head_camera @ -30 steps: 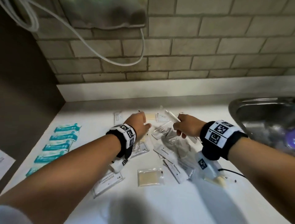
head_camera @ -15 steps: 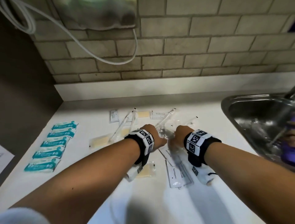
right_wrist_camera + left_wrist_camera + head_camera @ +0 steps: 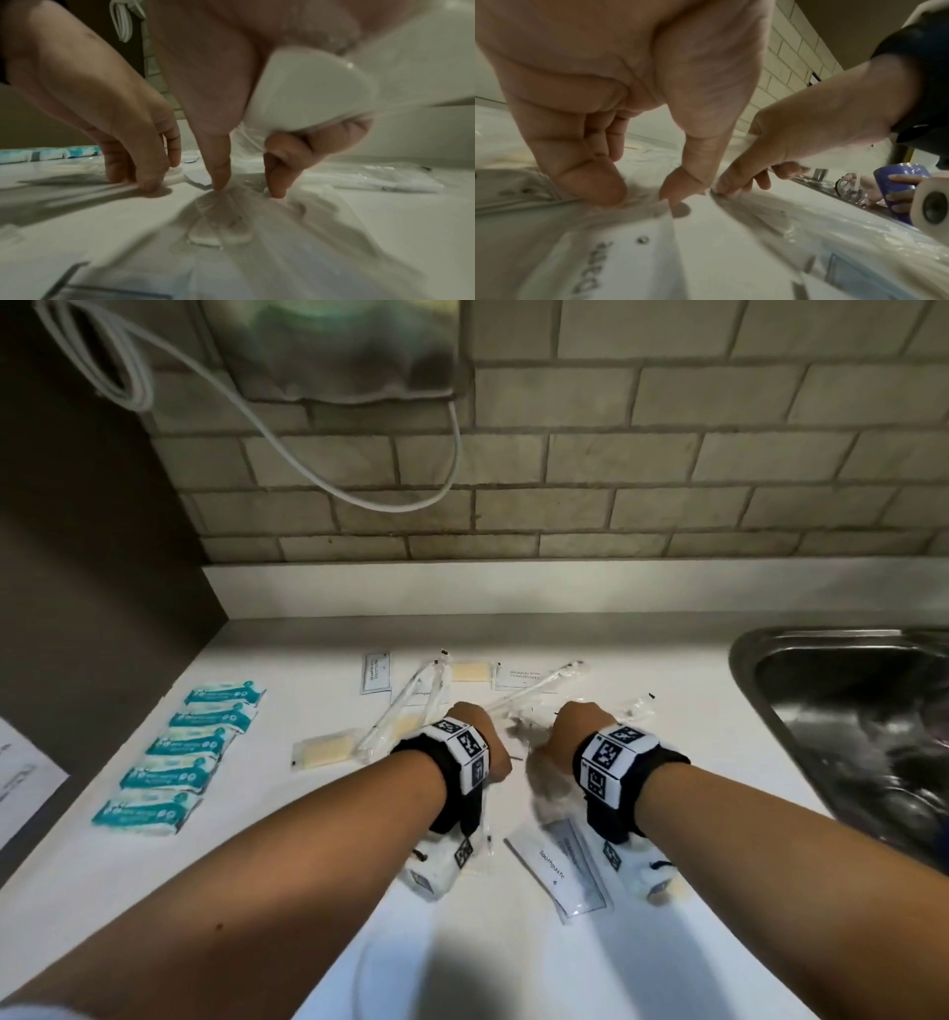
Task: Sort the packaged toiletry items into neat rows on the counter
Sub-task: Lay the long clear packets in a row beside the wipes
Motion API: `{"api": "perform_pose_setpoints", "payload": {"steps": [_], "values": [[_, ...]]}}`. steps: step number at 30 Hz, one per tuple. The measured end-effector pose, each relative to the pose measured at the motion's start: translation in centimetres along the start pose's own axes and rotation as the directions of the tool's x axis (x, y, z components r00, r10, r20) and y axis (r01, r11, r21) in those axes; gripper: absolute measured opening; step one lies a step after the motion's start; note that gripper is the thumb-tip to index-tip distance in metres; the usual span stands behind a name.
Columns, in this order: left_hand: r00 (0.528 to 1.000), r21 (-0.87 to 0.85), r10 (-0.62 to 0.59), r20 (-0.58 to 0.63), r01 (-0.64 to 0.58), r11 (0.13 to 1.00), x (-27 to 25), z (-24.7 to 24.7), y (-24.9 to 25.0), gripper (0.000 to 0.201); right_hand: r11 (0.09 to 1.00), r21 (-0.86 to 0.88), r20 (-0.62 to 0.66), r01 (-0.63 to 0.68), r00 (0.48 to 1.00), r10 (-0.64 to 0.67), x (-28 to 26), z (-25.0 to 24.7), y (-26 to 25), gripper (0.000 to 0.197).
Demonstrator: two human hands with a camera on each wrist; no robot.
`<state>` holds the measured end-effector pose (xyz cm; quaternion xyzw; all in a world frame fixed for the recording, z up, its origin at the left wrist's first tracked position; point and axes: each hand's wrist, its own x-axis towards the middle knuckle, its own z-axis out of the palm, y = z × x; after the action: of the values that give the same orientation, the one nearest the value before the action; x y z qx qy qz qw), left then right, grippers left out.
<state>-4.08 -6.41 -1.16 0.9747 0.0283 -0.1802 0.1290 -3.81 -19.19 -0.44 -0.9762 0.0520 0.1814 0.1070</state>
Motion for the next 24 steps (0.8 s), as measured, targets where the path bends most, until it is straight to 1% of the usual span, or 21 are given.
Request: {"api": "perform_pose_setpoints", "payload": {"steps": [2,4,5,7,8,9,11,12,14,15,18,21,24], "values": [[0.999,0.001,-0.041,-0.014,0.041,0.999,0.4,-0.2,-0.7,0.021,0.997,-0.063,-0.027,0.035,0.999,-0.036,-0.3,0.3,-0.5,0.018],[0.998,-0.041,-0.059,0.0,0.058,0.997,0.5,-0.7,-0.9,0.019,0.992,-0.097,-0.043,0.082,0.995,-0.087,-0.4,0.6,-1.1,0.011],[0.998,-0.063,-0.061,0.013,0.062,0.996,0.5,-0.9,-0.9,0.017,0.991,-0.089,-0.034,0.104,0.994,-0.107,-0.3,0.9,-1.4,0.01],[0.997,-0.082,-0.07,0.016,0.072,0.994,0.4,-1.4,-1.0,0.011,0.994,-0.053,-0.015,0.099,0.995,-0.1,-0.2,1.8,-1.9,0.01],[0.997,-0.097,-0.076,0.012,0.077,0.992,0.4,-1.6,-1.1,0.012,0.997,-0.019,-0.004,0.08,0.997,-0.08,-0.4,2.0,-1.9,0.01],[0.997,-0.103,-0.076,-0.012,0.074,0.992,0.4,-1.7,-1.2,0.016,0.997,0.014,-0.002,0.074,0.997,-0.074,-0.4,2.2,-1.8,0.014],[0.996,-0.122,-0.061,-0.062,0.054,0.991,0.4,-2.1,-1.5,0.027,0.994,0.076,0.042,0.077,0.996,-0.08,-0.5,2.2,-1.4,0.027],[0.995,-0.143,-0.06,-0.079,0.048,0.989,0.3,-2.3,-1.6,0.028,0.993,0.087,0.066,0.081,0.994,-0.087,-0.5,2.0,-1.1,0.03],[0.992,-0.181,-0.053,-0.116,0.031,0.983,0.0,-2.9,-1.9,0.025,0.993,0.074,0.065,0.087,0.994,-0.092,-0.4,1.5,-1.1,0.027],[0.989,-0.209,-0.042,-0.143,0.011,0.978,0.0,-3.2,-2.0,0.024,0.993,0.083,0.043,0.083,0.995,-0.086,-0.3,1.1,-1.1,0.026],[0.978,-0.312,-0.008,-0.208,-0.058,0.948,-0.3,-4.2,-2.3,0.023,0.978,0.193,0.017,0.082,0.996,-0.087,-0.1,-0.4,-1.0,0.025],[0.969,-0.434,-0.002,-0.247,-0.109,0.894,-0.4,-4.5,-2.5,0.022,0.964,0.235,-0.035,0.121,0.993,-0.116,-0.4,-2.4,-0.2,0.021],[0.965,-0.56,0.021,-0.261,-0.169,0.811,-0.7,-4.3,-2.0,0.018,0.944,0.311,-0.066,0.106,0.994,-0.089,0.0,-3.6,0.9,0.021]]}}
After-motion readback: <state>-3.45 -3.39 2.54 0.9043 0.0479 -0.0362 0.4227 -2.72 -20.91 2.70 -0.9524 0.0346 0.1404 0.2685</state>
